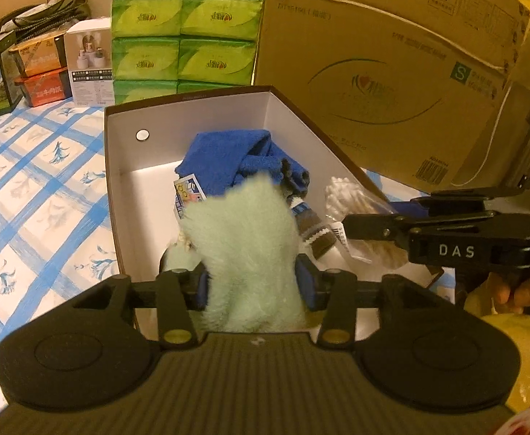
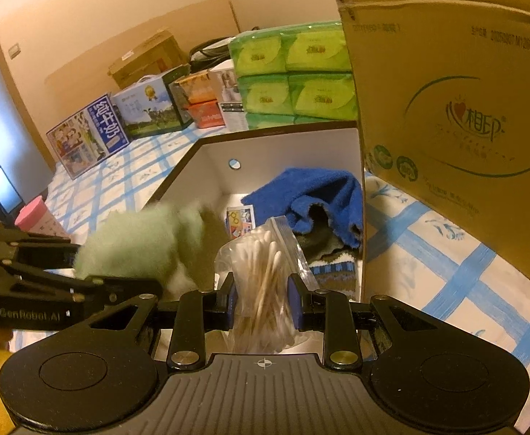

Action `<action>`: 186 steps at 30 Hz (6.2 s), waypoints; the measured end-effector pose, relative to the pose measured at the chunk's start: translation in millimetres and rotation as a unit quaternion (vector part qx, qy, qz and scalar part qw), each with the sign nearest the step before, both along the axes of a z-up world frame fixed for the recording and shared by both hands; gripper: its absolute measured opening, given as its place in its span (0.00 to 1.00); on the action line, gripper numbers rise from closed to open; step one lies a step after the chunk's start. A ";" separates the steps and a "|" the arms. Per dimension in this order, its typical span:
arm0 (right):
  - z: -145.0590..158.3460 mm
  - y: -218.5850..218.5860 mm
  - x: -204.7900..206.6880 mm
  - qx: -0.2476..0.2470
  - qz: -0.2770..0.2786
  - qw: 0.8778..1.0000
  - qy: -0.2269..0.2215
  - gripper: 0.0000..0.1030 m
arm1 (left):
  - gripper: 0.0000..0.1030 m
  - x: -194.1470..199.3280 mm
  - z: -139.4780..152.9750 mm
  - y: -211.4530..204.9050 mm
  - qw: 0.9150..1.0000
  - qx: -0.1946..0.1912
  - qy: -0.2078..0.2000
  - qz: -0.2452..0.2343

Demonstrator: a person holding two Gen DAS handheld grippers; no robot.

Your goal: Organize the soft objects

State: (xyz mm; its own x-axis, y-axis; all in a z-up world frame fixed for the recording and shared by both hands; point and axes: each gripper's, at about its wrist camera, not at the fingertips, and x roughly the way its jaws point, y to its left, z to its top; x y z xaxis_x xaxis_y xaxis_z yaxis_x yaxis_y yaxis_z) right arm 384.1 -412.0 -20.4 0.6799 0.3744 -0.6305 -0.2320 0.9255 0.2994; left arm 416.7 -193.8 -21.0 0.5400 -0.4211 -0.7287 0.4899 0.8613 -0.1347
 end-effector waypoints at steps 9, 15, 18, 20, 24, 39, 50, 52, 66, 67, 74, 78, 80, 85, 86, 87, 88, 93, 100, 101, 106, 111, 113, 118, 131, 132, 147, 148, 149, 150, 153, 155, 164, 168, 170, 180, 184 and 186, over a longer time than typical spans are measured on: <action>-0.1 0.8 1.3 -0.010 -0.006 1.000 -0.003 0.27 | 0.50 3.1 3.2 11.0 1.000 0.004 -0.013 0.010; -0.7 5.8 4.0 -0.027 -0.008 1.000 -0.002 0.34 | 0.50 2.8 1.8 12.8 1.000 0.006 -0.015 0.012; -0.8 5.6 3.8 -0.037 -0.019 0.999 -0.006 0.46 | 0.50 2.9 1.2 13.0 1.000 0.010 -0.016 0.014; -0.4 4.0 3.6 -0.034 -0.020 0.999 -0.005 0.46 | 0.50 3.4 0.2 13.3 1.000 0.014 -0.018 0.016; -1.0 1.7 3.3 -0.038 -0.020 0.999 -0.005 0.46 | 0.50 5.1 -0.9 15.0 1.000 0.014 -0.016 0.020; -1.4 1.9 -0.8 -0.034 -0.022 0.999 -0.003 0.46 | 0.50 3.8 2.0 21.9 0.999 0.009 -0.017 0.030; 14.6 -0.5 -16.1 -0.028 -0.033 0.999 -0.013 0.46 | 0.50 -11.1 21.8 38.3 0.999 -0.006 -0.026 0.041; 19.0 -4.1 -21.6 -0.022 -0.044 0.999 -0.016 0.47 | 0.50 -16.8 28.4 45.9 0.998 -0.008 -0.029 0.048; 60.8 -30.9 -115.6 0.025 -0.134 0.990 -0.043 0.64 | 0.52 -106.9 75.2 111.3 0.992 -0.004 -0.071 0.103; 63.5 -29.9 -124.0 0.027 -0.138 0.989 -0.044 0.65 | 0.52 -117.6 78.2 116.4 0.992 -0.006 -0.072 0.107; 80.5 -5.2 -183.6 0.034 -0.157 0.986 -0.048 0.66 | 0.53 -180.6 95.9 140.7 0.988 -0.007 -0.078 0.135; 87.6 16.6 -214.2 0.030 -0.157 0.986 -0.040 0.68 | 0.53 -217.6 105.5 152.0 0.986 -0.007 -0.085 0.147; 88.8 26.4 -228.2 0.032 -0.152 0.987 -0.038 0.68 | 0.53 -234.7 108.4 156.8 0.984 -0.007 -0.086 0.154; 94.0 59.8 -262.5 0.008 -0.107 0.993 -0.047 0.68 | 0.53 -279.2 107.9 171.9 0.980 -0.016 -0.084 0.178; 95.4 68.3 -269.9 0.000 -0.099 0.994 -0.054 0.68 | 0.53 -288.1 106.3 175.3 0.979 -0.018 -0.082 0.183; 96.4 76.4 -276.7 -0.004 -0.091 0.994 -0.060 0.68 | 0.53 -295.4 104.7 178.4 0.979 -0.018 -0.080 0.188; 97.1 84.3 -283.2 -0.005 -0.082 0.995 -0.064 0.68 | 0.53 -304.3 102.5 181.9 0.978 -0.016 -0.079 0.194; 96.7 118.6 -308.9 0.010 -0.055 0.996 -0.064 0.69 | 0.53 -338.9 92.1 196.3 0.974 -0.011 -0.071 0.213; 89.9 159.9 -343.7 0.007 -0.030 0.998 -0.061 0.69 | 0.53 -378.4 79.3 208.8 0.972 0.004 -0.065 0.224; 88.1 164.5 -348.6 0.006 -0.028 0.998 -0.061 0.69 | 0.53 -383.5 77.4 209.3 0.972 0.007 -0.064 0.224; 76.9 177.7 -369.5 0.008 -0.021 0.999 -0.042 0.69 | 0.53 -406.8 70.6 207.2 0.974 0.014 -0.060 0.219; 65.9 187.2 -389.8 -0.006 -0.019 0.999 -0.031 0.69 | 0.53 -427.9 63.8 206.7 0.974 0.021 -0.052 0.219; 60.7 188.2 -397.3 0.000 -0.019 1.000 -0.024 0.69 | 0.53 -435.6 60.5 205.4 0.974 0.026 -0.049 0.217; 52.4 189.8 -413.7 -0.001 -0.018 1.000 -0.017 0.69 | 0.53 -453.6 50.6 201.7 0.976 0.034 -0.040 0.211; 32.8 193.6 -444.1 -0.017 -0.010 1.000 -0.010 0.69 | 0.53 -482.3 31.8 193.9 0.978 0.045 -0.032 0.200; 31.4 193.5 -445.2 -0.018 -0.009 1.000 -0.009 0.69 | 0.53 -483.9 30.8 193.8 0.978 0.045 -0.032 0.201; 20.2 198.3 -457.0 -0.022 0.004 1.000 -0.012 0.69 | 0.53 -497.1 16.0 199.2 0.975 0.042 -0.025 0.215; 19.6 198.9 -457.2 -0.023 0.005 1.000 -0.012 0.69 | 0.53 -497.8 15.6 199.6 0.975 0.041 -0.025 0.215; 19.0 199.0 -456.9 -0.023 0.006 1.000 -0.012 0.69 | 0.53 -497.7 15.6 199.9 0.975 0.042 -0.024 0.215; 18.4 199.6 -456.7 -0.023 0.006 1.000 -0.011 0.69 | 0.53 -498.3 15.2 200.2 0.975 0.041 -0.024 0.216; 16.5 200.4 -456.8 -0.024 0.009 1.000 -0.011 0.69 | 0.53 -498.7 14.7 201.1 0.975 0.039 -0.026 0.216; 15.5 201.3 -457.5 -0.025 0.010 1.000 -0.010 0.69 | 0.53 -499.0 14.9 201.8 0.975 0.038 -0.027 0.217; 14.5 200.6 -456.5 -0.025 0.010 1.000 -0.009 0.69 | 0.53 -497.3 15.8 200.1 0.976 0.032 -0.028 0.215; 13.6 200.5 -455.9 -0.025 0.009 1.000 -0.008 0.69 | 0.53 -497.1 15.7 200.0 0.976 0.032 -0.028 0.216; 13.7 200.5 -456.0 -0.025 0.009 1.000 -0.008 0.69 | 0.53 -496.9 15.7 200.0 0.976 0.032 -0.028 0.216; 12.6 200.7 -455.5 -0.025 0.009 1.000 -0.007 0.69 | 0.53 -496.3 15.6 200.4 0.976 0.032 -0.028 0.216; 11.8 200.8 -455.4 -0.024 0.009 1.000 -0.007 0.69 | 0.53 -496.0 15.6 200.3 0.976 0.032 -0.028 0.215; 11.1 200.9 -455.4 -0.024 0.009 1.000 -0.007 0.69 | 0.53 -495.9 15.6 200.3 0.976 0.032 -0.028 0.215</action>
State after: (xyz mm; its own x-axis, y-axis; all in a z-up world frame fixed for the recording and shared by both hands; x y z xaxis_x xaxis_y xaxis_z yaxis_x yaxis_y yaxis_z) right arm -71.3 -211.2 -9.3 0.6818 0.3558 -0.6392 -0.2522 0.9345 0.2511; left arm -79.2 6.5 -5.5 0.6960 -0.1007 -0.7110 0.0862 0.9947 -0.0565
